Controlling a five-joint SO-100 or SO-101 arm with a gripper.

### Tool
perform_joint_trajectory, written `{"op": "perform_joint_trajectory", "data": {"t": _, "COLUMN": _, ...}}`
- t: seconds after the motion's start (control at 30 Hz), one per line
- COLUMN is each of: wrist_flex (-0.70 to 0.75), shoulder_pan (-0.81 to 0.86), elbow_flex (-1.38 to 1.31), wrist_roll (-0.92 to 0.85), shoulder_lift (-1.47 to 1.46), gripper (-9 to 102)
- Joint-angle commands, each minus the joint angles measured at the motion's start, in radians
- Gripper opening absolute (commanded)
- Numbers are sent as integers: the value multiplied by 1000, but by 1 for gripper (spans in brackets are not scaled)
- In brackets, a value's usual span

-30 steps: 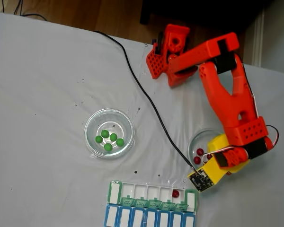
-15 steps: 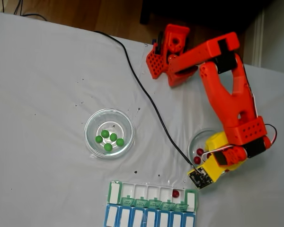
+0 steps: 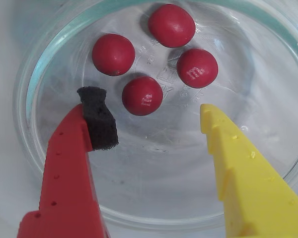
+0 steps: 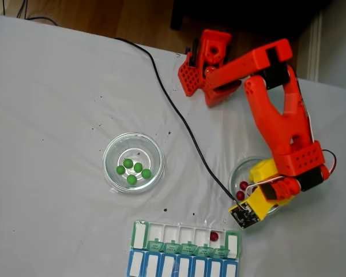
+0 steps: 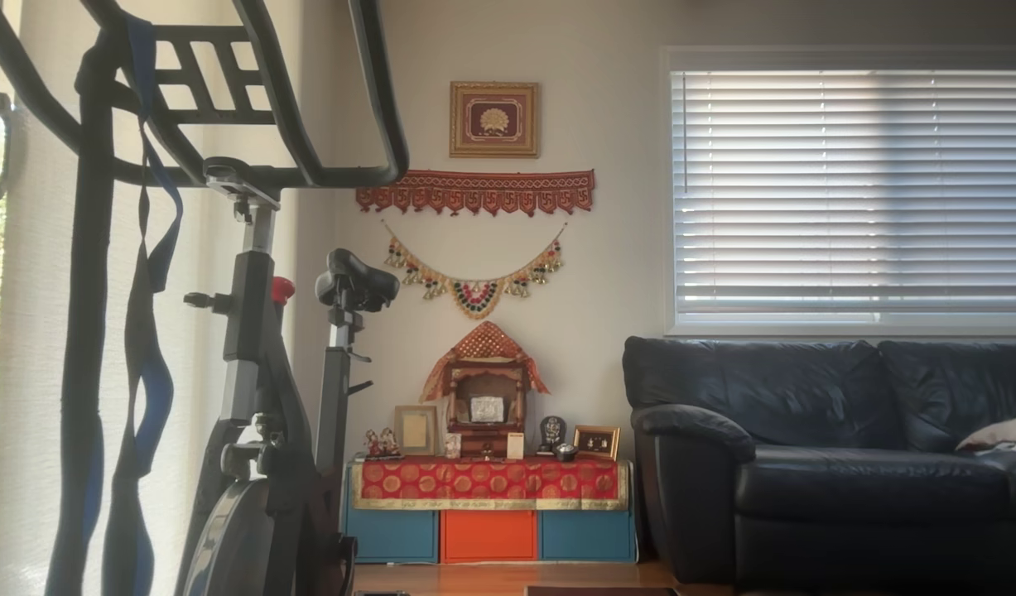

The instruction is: Sort medicines into box.

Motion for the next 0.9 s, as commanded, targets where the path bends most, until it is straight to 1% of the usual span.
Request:
{"op": "perform_joint_trajectory", "data": {"t": 0.0, "wrist_flex": -32, "shoulder_pan": -18, "elbow_flex": -14, "wrist_roll": -3, "shoulder_lift": 29, "gripper": 32}}
{"op": "perform_joint_trajectory", "data": {"t": 0.6, "wrist_flex": -117, "shoulder_pan": -26, "elbow_flex": 18, "wrist_roll": -9, "shoulder_lift": -18, "gripper": 27}}
{"op": "perform_joint_trajectory", "data": {"t": 0.87, "wrist_flex": -132, "shoulder_pan": -31, "elbow_flex": 20, "wrist_roll": -8, "shoulder_lift": -40, "gripper": 25}}
